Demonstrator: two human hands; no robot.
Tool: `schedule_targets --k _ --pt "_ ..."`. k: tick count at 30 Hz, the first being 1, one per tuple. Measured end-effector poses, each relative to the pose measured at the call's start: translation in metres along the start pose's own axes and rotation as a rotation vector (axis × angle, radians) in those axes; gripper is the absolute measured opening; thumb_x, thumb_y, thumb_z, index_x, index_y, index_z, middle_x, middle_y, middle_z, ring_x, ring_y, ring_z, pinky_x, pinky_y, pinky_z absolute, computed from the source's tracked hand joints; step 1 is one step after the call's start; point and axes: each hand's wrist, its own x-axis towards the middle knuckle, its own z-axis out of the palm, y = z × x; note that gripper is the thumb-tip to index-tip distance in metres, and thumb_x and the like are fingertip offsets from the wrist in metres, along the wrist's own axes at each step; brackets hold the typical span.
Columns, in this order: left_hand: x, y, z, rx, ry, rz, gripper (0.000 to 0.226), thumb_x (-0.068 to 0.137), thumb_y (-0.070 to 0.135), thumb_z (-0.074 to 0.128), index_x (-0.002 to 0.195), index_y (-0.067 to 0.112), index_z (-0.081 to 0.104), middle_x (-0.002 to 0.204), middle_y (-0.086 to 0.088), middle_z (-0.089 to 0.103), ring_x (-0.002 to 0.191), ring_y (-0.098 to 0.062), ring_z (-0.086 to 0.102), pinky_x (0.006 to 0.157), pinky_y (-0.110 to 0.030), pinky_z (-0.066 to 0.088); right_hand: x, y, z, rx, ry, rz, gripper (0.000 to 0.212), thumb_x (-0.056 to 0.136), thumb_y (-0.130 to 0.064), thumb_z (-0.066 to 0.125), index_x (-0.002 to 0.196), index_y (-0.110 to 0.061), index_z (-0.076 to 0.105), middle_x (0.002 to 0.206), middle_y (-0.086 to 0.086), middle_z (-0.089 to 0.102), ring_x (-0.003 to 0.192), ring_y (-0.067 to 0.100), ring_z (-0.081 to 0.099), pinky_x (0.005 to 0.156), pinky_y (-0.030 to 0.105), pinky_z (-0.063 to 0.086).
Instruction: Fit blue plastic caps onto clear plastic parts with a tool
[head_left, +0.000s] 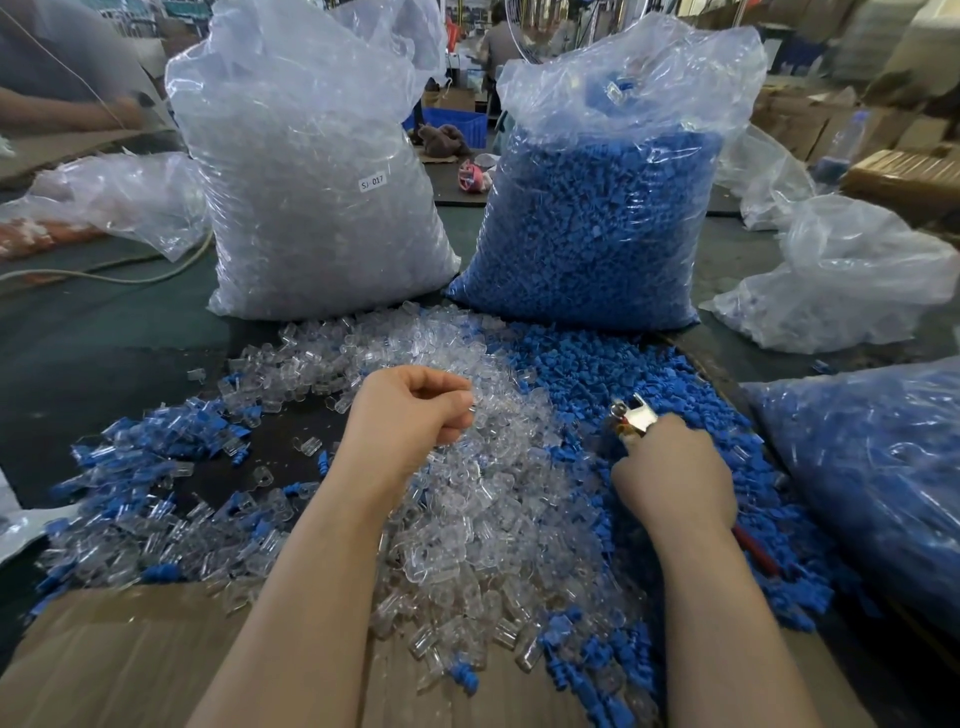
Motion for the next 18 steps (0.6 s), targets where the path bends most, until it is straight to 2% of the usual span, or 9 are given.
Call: schedule_targets --k 2,3,7,9,11,13,14,16,18 --pt "0.000 0.000 0.000 -0.001 -0.002 0.001 0.007 0.086 0.003 0.072 0.088 0.010 0.072 0.069 -0.002 0.074 0.067 -0.011 0.071 0.061 -0.019 0.057 -0.001 -0.004 -0.002 0.003 -0.031 -0.097 0.021 0.088 -0.020 0.058 0.105 -0.011 0.051 0.088 0.006 0.053 0.074 0.025 0.050 0.059 0.032 0.037" --pt "0.001 0.000 0.000 -0.001 -0.002 0.000 0.007 0.086 0.003 0.072 0.088 0.010 0.072 0.069 -0.002 0.074 0.067 -0.011 0.071 0.061 -0.018 0.057 -0.002 -0.006 -0.003 0.006 -0.056 -0.148 0.015 0.087 -0.019 0.058 0.099 -0.014 0.050 0.080 0.003 0.051 0.070 0.023 0.048 0.056 0.031 0.035" --pt "0.000 0.000 -0.001 -0.011 -0.001 0.004 0.007 0.086 0.003 0.072 0.088 0.009 0.072 0.072 -0.004 0.075 0.069 -0.013 0.072 0.061 -0.019 0.056 -0.008 -0.015 -0.007 0.068 -0.007 -0.276 0.009 0.083 -0.018 0.056 0.084 -0.018 0.046 0.077 0.000 0.050 0.065 0.018 0.045 0.053 0.031 0.031" --pt "0.000 0.001 -0.002 -0.023 0.000 0.013 0.008 0.086 0.002 0.072 0.088 0.009 0.072 0.072 -0.004 0.075 0.068 -0.013 0.072 0.061 -0.019 0.056 -0.008 -0.013 -0.010 0.040 0.090 -0.219 0.014 0.085 -0.020 0.058 0.094 -0.016 0.049 0.092 0.004 0.051 0.068 0.022 0.045 0.058 0.032 0.034" --pt "-0.001 0.001 -0.003 -0.027 0.001 0.020 0.008 0.086 0.001 0.072 0.087 0.009 0.072 0.072 -0.004 0.074 0.067 -0.012 0.072 0.061 -0.018 0.056 -0.006 -0.007 -0.012 0.015 0.154 -0.082 0.028 0.087 -0.022 0.062 0.111 -0.012 0.051 0.116 0.012 0.048 0.065 0.024 0.041 0.062 0.036 0.036" --pt "-0.001 0.000 -0.003 -0.023 0.001 0.022 0.008 0.086 0.001 0.072 0.087 0.009 0.072 0.072 -0.003 0.074 0.066 -0.011 0.072 0.060 -0.018 0.056 -0.005 -0.001 -0.015 0.005 0.148 0.038 0.042 0.088 -0.021 0.063 0.125 -0.008 0.048 0.134 0.019 0.038 0.057 0.021 0.032 0.061 0.037 0.036" --pt "-0.001 0.000 -0.002 -0.017 -0.001 0.022 0.008 0.086 0.002 0.072 0.088 0.009 0.072 0.072 -0.003 0.074 0.066 -0.011 0.071 0.060 -0.017 0.055 -0.004 0.001 -0.015 -0.006 0.124 0.077 0.049 0.089 -0.022 0.064 0.131 -0.006 0.044 0.141 0.021 0.032 0.057 0.023 0.036 0.060 0.037 0.035" --pt "-0.001 0.000 -0.001 -0.006 -0.005 0.021 0.007 0.086 0.002 0.072 0.088 0.009 0.072 0.071 -0.002 0.074 0.066 -0.010 0.071 0.059 -0.017 0.054 -0.003 0.004 -0.013 -0.017 0.057 0.131 0.063 0.091 -0.024 0.064 0.141 -0.002 0.034 0.149 0.024 0.020 0.079 0.034 0.056 0.064 0.038 0.037" --pt "-0.001 0.000 -0.001 -0.002 -0.006 0.022 0.007 0.086 0.003 0.072 0.089 0.009 0.072 0.071 -0.002 0.074 0.066 -0.010 0.071 0.060 -0.016 0.054 -0.001 0.005 -0.009 -0.010 -0.004 0.147 0.061 0.092 -0.025 0.063 0.140 -0.001 0.035 0.150 0.024 0.021 0.097 0.040 0.057 0.068 0.039 0.038"
